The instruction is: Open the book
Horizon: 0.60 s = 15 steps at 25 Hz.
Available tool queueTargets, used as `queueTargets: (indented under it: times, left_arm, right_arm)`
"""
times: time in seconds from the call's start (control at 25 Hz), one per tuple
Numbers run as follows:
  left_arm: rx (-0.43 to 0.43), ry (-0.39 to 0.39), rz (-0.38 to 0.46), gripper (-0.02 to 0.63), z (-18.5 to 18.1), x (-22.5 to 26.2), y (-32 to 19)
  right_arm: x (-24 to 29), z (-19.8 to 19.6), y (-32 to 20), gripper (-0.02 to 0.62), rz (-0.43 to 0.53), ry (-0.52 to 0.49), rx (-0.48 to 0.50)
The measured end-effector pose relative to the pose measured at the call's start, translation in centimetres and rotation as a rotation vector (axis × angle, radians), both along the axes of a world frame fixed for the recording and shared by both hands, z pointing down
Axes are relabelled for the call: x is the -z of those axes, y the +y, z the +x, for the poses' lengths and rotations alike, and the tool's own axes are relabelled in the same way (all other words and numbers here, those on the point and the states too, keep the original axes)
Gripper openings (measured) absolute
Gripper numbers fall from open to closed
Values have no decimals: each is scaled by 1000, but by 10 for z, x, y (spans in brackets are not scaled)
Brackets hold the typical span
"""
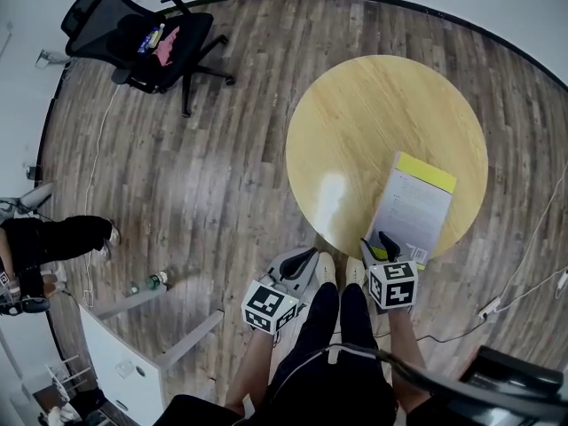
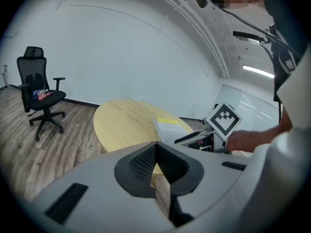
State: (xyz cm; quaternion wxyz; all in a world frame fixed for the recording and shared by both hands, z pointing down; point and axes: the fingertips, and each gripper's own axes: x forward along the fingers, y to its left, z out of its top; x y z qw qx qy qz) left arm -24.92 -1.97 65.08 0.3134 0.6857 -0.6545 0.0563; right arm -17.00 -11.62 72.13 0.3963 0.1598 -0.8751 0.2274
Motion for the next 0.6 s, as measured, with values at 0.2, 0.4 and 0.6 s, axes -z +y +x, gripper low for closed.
queueTargets:
  times: [0.2, 0.4, 0.6]
  left_arm:
    - [8, 5, 2, 0, -4, -3, 1]
    - [14, 8, 3, 0, -7, -3, 1]
    - [12, 8, -1, 0, -6, -4, 1]
  right_arm:
    - [-6, 2, 1, 176, 13, 38, -3]
    - [-11, 5, 0, 176, 40, 85, -2]
    - [-14, 9, -2, 173, 61, 120, -7]
